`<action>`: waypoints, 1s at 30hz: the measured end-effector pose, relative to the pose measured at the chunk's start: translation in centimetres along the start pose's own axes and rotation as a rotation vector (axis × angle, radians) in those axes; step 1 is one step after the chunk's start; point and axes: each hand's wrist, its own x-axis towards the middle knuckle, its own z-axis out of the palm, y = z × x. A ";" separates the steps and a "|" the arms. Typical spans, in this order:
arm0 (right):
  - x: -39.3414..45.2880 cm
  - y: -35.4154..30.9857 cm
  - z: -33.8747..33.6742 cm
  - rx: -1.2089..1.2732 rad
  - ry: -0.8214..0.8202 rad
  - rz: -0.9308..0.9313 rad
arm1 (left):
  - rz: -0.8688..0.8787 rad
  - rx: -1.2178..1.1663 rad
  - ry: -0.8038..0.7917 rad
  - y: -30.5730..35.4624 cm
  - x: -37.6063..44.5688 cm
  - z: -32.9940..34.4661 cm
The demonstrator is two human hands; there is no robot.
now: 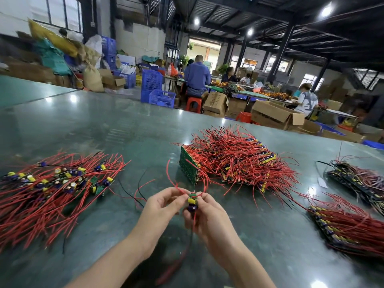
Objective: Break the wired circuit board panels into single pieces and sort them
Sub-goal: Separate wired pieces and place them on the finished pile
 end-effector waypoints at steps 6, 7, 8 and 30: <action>0.0 0.8 -1.0 -0.534 0.053 -0.265 | -0.043 -0.076 0.040 -0.3 0.0 0.4; 0.0 0.9 -1.1 -0.619 0.074 -0.344 | -0.058 -0.083 0.057 -0.3 0.1 0.4; -0.1 0.8 -1.2 -0.677 0.079 -0.417 | -0.074 -0.090 0.077 -0.2 0.1 0.3; 0.0 -0.6 -1.6 -0.633 0.080 -0.469 | 0.026 0.358 -0.238 -0.8 -0.9 0.9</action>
